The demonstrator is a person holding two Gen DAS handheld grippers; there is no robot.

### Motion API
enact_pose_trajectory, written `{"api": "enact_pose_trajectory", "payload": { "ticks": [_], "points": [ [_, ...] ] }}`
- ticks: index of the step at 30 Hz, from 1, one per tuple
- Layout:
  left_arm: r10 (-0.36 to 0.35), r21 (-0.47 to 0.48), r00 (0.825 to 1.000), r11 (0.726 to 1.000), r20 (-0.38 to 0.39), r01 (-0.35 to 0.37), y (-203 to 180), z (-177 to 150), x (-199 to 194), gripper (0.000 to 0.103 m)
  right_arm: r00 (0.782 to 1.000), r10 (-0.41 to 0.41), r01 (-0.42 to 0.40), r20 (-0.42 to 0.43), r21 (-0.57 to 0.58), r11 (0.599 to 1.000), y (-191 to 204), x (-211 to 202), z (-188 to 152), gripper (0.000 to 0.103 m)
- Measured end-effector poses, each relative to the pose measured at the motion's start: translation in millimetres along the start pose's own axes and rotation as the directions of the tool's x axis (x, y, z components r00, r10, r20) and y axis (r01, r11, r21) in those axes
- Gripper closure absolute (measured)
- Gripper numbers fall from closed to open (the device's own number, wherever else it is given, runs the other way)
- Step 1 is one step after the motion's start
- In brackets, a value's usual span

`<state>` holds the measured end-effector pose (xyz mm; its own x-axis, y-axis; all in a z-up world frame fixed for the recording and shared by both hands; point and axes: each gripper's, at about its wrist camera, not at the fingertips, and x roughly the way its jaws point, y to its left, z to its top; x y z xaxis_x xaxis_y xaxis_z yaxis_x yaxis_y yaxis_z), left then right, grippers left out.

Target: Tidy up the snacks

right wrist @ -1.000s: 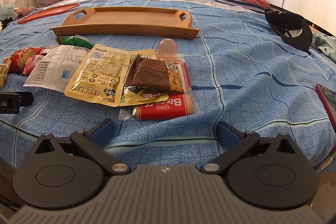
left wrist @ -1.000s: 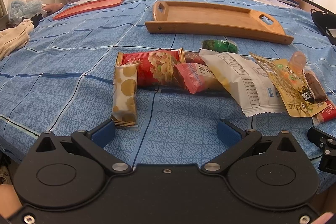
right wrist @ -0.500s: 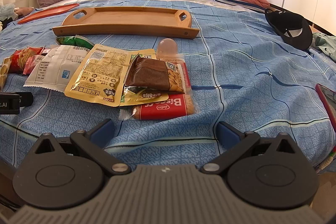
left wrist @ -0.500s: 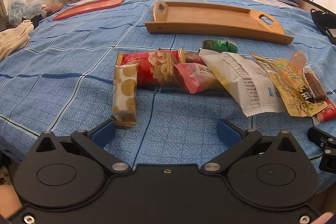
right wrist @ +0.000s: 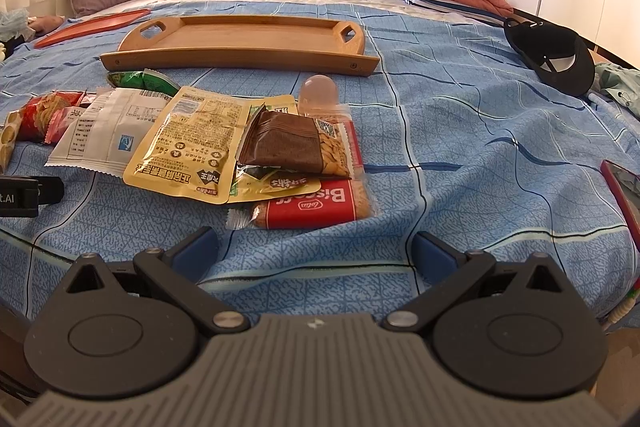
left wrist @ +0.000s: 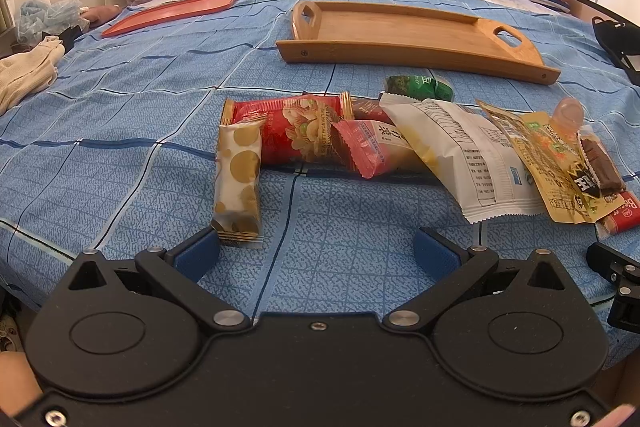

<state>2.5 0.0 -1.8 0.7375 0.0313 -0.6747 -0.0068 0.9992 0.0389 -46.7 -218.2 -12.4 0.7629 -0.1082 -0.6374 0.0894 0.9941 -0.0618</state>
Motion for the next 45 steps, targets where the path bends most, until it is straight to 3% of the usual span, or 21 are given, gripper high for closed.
{"api": "enact_pose_trajectory", "payload": {
  "ticks": [12,19,24,27,35,41,43,45],
  "points": [
    [-0.006,-0.022,1.000,1.000,0.004,0.006,2.1,-2.8,-0.7,0.000,1.000,-0.004,0.004,0.005,0.000,1.000,0.7,0.1,-1.0,0.000],
    [-0.013,-0.012,0.998,1.000,0.056,0.014,3.8,-12.3,-5.3,0.000,1.000,-0.012,0.012,0.005,0.011,1.000,1.3,1.2,-1.0,0.000],
    [-0.010,-0.005,1.000,1.000,0.016,0.010,3.8,-2.5,-11.4,0.001,1.000,0.012,-0.013,0.023,0.035,0.999,-5.3,-5.8,3.7,0.000],
    [-0.022,-0.007,0.998,1.000,0.055,0.022,5.8,1.7,-24.2,0.010,0.998,0.024,-0.026,0.058,0.021,0.999,-8.1,-15.0,5.7,0.005],
    [0.011,-0.026,0.976,1.000,0.219,-0.005,17.5,14.2,-43.1,0.011,0.984,0.112,-0.121,0.138,0.061,0.991,-26.2,-11.4,29.2,0.008],
    [0.020,-0.101,0.992,0.995,0.124,-0.008,39.3,12.9,-14.2,0.026,0.978,0.181,-0.194,0.106,0.122,0.973,-35.7,12.9,45.0,0.012],
    [0.018,-0.130,0.997,0.992,0.079,-0.007,44.6,11.1,-2.2,0.035,0.978,0.185,-0.195,0.093,0.114,0.974,-32.3,20.2,47.7,0.014],
    [0.026,-0.130,0.997,0.991,0.074,-0.016,45.9,10.4,2.2,0.036,0.981,0.180,-0.187,0.075,0.105,0.977,-28.4,27.3,49.1,0.021]
  ]
}}
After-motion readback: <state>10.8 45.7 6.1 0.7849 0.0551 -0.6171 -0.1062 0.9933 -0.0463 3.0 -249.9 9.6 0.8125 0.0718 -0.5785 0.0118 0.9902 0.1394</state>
